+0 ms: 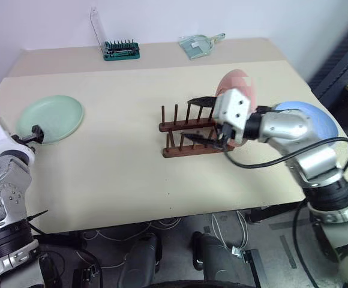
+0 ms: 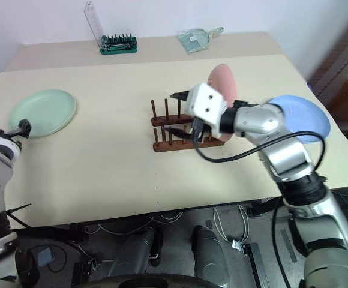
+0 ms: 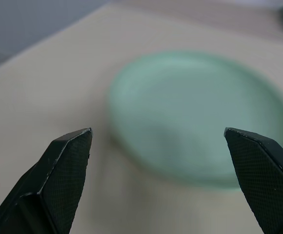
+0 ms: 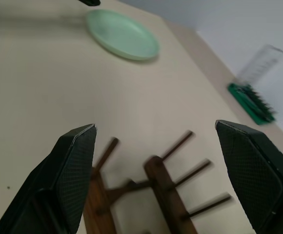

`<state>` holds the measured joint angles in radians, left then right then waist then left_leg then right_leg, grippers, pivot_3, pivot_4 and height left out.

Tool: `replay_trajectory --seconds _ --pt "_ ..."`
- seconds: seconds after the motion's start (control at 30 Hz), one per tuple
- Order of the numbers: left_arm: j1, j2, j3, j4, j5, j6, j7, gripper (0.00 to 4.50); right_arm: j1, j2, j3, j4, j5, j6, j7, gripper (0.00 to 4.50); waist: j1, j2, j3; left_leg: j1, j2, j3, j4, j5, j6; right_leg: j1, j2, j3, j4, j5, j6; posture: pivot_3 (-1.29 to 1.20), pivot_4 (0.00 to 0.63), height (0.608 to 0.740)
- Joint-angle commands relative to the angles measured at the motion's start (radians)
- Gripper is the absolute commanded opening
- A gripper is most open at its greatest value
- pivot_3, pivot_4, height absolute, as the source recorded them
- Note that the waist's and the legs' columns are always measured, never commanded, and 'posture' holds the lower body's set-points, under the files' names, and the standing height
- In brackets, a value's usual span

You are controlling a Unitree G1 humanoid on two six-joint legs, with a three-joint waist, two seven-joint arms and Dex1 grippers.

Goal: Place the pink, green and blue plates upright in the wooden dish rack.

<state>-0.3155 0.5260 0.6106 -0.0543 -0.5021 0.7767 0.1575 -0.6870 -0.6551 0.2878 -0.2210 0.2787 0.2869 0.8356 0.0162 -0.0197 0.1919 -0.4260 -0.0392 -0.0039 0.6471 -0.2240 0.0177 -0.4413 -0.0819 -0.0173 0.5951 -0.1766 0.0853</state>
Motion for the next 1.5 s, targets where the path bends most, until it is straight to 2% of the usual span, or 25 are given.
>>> replay_trajectory --seconds 0.03,0.2,0.47,0.6,0.7,0.77,0.87,0.97,1.03,1.13,1.23,1.5 --pt "-0.067 0.002 -0.004 0.040 0.016 0.043 0.025 4.45 -0.003 0.041 0.009 -0.025 -0.027 -0.042 0.025 4.00 0.000 -0.001 0.000 0.000 0.000 0.000 0.000 0.000 0.000 0.000 0.000 0.000 0.000 0.000 0.000 0.00 0.150 0.740" --pt "-0.182 -0.013 0.029 0.198 0.022 0.058 0.069 4.45 0.017 0.078 0.007 -0.019 -0.054 -0.038 0.035 4.00 -0.004 -0.002 -0.001 0.000 0.000 -0.001 0.000 0.000 -0.001 0.000 0.000 0.000 0.000 0.001 0.000 0.00 0.150 0.740" --pt "-0.335 -0.001 0.083 0.481 0.025 -0.018 0.117 4.45 0.043 0.099 -0.014 -0.033 -0.082 -0.019 0.019 4.00 -0.005 -0.003 -0.001 0.000 0.000 0.000 0.000 0.000 -0.002 -0.001 0.000 0.000 0.001 0.002 0.001 0.00 0.150 0.740" --pt "-0.374 -0.014 0.125 0.540 0.006 -0.065 0.141 2.67 0.059 0.096 -0.028 -0.046 -0.092 -0.011 0.006 4.00 -0.005 -0.003 -0.001 0.001 0.000 0.000 0.000 -0.001 -0.003 -0.001 0.000 0.000 0.001 0.002 0.001 0.00 0.150 0.740" --pt "-0.369 -0.025 0.123 0.526 0.002 -0.074 0.132 0.95 0.070 0.096 -0.036 -0.054 -0.096 -0.007 0.001 4.00 -0.005 -0.003 -0.001 0.001 0.000 0.000 0.000 -0.002 -0.004 -0.001 -0.001 0.000 0.001 0.002 0.001 0.00 0.150 0.740" --pt "-0.359 -0.033 0.130 0.504 -0.006 -0.076 0.138 0.05 0.074 0.097 -0.038 -0.057 -0.098 -0.006 0.000 4.00 -0.004 -0.003 -0.002 0.001 0.000 0.000 0.000 -0.002 -0.005 -0.001 -0.001 0.000 0.001 0.003 0.002 0.00 0.150 0.740" --pt "-0.340 -0.049 0.142 0.427 -0.029 -0.107 0.129 0.05 0.070 0.097 -0.039 -0.050 -0.106 -0.017 0.000 4.00 -0.005 -0.003 -0.002 0.001 0.000 0.000 0.000 -0.002 -0.005 -0.001 -0.002 0.000 0.001 0.003 0.002 0.00 0.150 0.740" --pt "-0.319 -0.073 0.109 0.260 -0.042 -0.198 0.055 0.05 0.058 0.096 -0.037 -0.044 -0.132 -0.043 -0.007 4.00 -0.005 -0.004 -0.001 0.000 0.000 0.000 0.000 -0.002 -0.005 -0.001 -0.002 0.000 0.001 0.003 0.002 0.00 0.150 0.740" --pt "-0.309 -0.099 0.100 0.175 -0.061 -0.195 0.054 0.05 0.051 0.100 -0.038 -0.039 -0.146 -0.052 -0.013 4.00 -0.004 -0.004 -0.001 0.000 0.000 0.000 0.000 -0.002 -0.005 -0.001 -0.003 0.000 0.001 0.003 0.001 0.00 0.150 0.740" --pt "-0.252 -0.094 -0.084 -0.097 -0.017 -0.180 -0.026 0.05 0.000 0.113 -0.023 0.009 -0.238 -0.135 -0.063 4.00 -0.005 -0.004 -0.001 0.000 0.000 0.000 0.000 -0.002 -0.005 -0.001 -0.004 0.001 0.000 0.003 0.001 0.00 0.150 0.740" --pt "-0.227 -0.075 -0.216 -0.272 0.021 -0.127 -0.041 0.05 -0.052 0.121 0.001 0.069 -0.345 -0.230 -0.117 4.00 -0.004 -0.004 -0.001 0.000 0.000 0.000 0.000 -0.002 -0.005 -0.001 -0.004 0.001 0.000 0.003 0.001 0.00 0.150 0.740" --pt "-0.305 -0.135 -0.343 -0.490 0.002 0.105 0.048 0.05 -0.120 0.173 0.064 0.202 -0.549 -0.452 -0.219 4.00 -0.013 -0.004 -0.001 0.001 0.000 0.001 0.000 0.000 -0.002 -0.001 0.002 0.002 0.001 0.003 0.001 0.00 0.150 0.740"
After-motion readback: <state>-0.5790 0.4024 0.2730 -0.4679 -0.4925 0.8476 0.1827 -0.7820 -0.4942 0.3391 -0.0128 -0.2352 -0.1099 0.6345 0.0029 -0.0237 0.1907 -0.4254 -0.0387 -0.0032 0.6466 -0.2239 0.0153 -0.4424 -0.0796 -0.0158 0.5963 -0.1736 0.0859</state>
